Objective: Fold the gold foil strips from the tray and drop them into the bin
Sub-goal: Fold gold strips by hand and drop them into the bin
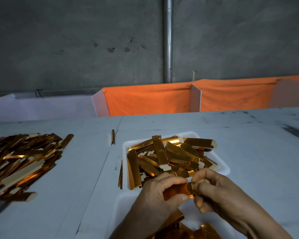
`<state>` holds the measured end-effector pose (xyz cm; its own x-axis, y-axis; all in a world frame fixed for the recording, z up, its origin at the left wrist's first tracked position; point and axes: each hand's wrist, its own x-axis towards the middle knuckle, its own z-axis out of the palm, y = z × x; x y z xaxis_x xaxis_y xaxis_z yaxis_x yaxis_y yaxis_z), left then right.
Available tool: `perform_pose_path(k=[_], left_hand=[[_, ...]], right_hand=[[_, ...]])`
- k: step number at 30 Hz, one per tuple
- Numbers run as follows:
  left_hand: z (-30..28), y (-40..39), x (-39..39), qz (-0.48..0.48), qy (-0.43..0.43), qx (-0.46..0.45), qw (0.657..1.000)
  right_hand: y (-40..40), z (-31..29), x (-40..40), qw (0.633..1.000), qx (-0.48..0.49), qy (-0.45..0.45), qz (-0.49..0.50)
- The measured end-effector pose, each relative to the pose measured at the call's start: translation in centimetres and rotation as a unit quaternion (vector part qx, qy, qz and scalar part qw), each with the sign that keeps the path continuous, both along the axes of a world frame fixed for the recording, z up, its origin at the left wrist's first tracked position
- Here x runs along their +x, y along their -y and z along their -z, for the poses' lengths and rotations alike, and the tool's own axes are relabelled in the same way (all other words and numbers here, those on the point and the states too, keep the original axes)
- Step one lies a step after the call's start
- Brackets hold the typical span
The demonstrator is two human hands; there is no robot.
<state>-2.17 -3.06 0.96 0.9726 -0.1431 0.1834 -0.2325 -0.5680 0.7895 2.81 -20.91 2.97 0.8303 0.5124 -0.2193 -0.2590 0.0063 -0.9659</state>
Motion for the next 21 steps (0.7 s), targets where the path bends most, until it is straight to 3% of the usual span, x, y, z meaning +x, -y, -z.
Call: perform_pose_path(k=[9, 16, 21], left_hand=[[0.04, -0.13, 0.05, 0.001, 0.006, -0.023, 1.0], [0.13, 0.13, 0.07, -0.006, 0.042, 0.036, 0.998], [0.38, -0.22, 0.11, -0.01, 0.086, -0.008, 0.996]], right_hand=[[0.02, -0.06, -0.12, 0.999, 0.031, -0.017, 0.013], [-0.06, 0.69, 0.17, 0.992, -0.066, 0.11, 0.007], [0.08, 0.22, 0.06, 0.998, 0.061, 0.021, -0.007]])
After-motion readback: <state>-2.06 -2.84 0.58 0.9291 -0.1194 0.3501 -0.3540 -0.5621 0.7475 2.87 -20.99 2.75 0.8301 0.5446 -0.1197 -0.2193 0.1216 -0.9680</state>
